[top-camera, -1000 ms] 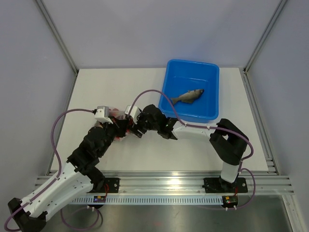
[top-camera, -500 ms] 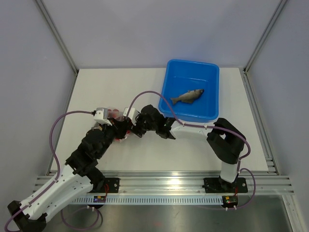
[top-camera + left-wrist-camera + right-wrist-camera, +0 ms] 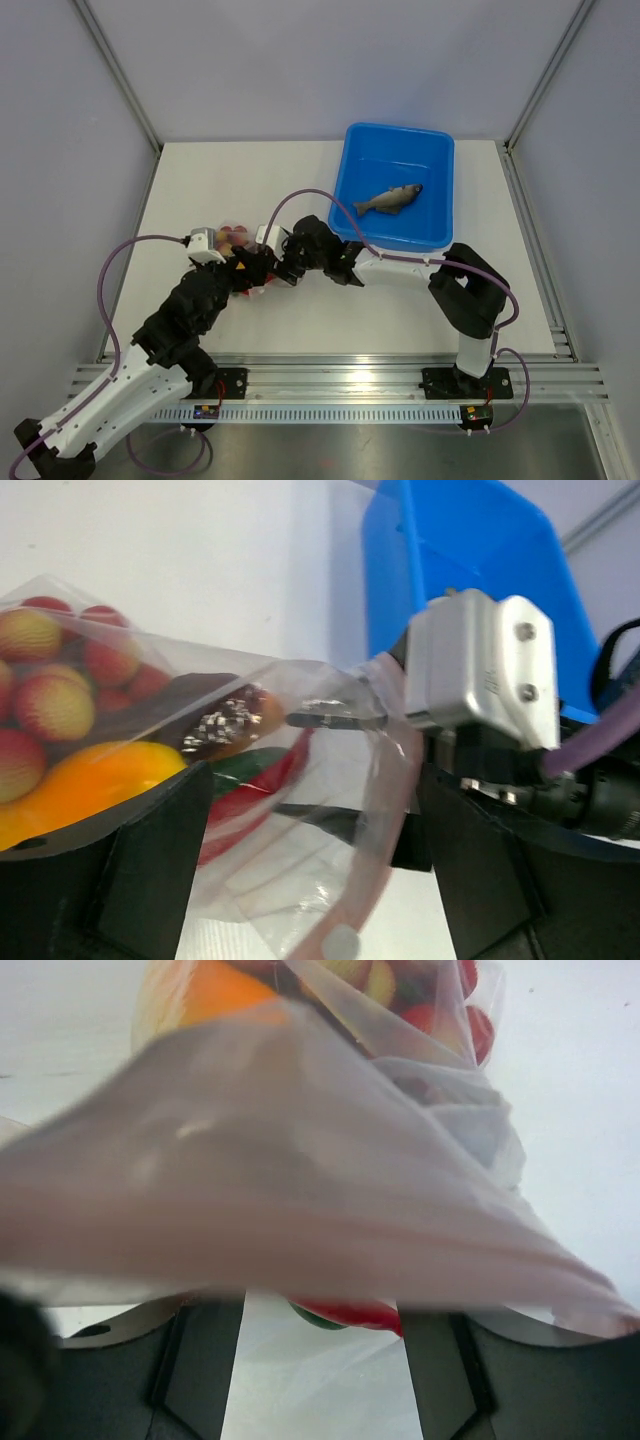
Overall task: Open the zip-top bag and remove the fake food
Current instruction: Pick up the fake vegetable at the center of the board.
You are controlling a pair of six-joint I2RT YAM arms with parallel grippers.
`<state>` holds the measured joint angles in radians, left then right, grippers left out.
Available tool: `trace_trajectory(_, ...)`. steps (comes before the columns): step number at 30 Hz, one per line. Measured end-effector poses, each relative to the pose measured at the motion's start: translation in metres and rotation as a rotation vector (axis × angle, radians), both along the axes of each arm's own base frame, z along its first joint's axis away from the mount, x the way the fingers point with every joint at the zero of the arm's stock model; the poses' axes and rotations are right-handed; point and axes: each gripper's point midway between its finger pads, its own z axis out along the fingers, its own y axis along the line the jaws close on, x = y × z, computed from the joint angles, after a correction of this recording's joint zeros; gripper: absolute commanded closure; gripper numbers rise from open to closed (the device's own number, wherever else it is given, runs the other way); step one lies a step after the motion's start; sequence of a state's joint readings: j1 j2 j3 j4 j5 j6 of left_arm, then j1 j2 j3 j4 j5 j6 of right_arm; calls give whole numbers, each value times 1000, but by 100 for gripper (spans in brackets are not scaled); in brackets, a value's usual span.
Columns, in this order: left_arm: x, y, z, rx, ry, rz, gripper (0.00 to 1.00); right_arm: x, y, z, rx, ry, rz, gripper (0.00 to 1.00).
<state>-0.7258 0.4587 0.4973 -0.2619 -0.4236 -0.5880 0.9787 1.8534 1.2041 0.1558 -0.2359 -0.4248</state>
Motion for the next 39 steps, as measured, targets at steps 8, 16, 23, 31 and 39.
trace_trajectory(8, 12, 29, -16, 29, 84, 187, 4, -9, -15, -19, -121, 49, 62, 31)
trace_trajectory(16, 31, 56, -15, -22, 122, 355, 2, -32, -18, -31, -173, 79, 159, 30)
trace_trajectory(23, 43, 74, -20, -51, 151, 447, 1, -37, -17, -42, -183, 79, 177, 31)
trace_trajectory(31, 48, 88, -41, -98, 241, 551, 1, -36, -19, -55, -222, 54, 183, 31)
trace_trajectory(39, 47, 92, -57, -116, 355, 640, 1, -34, -15, -71, -280, -4, 192, 44)
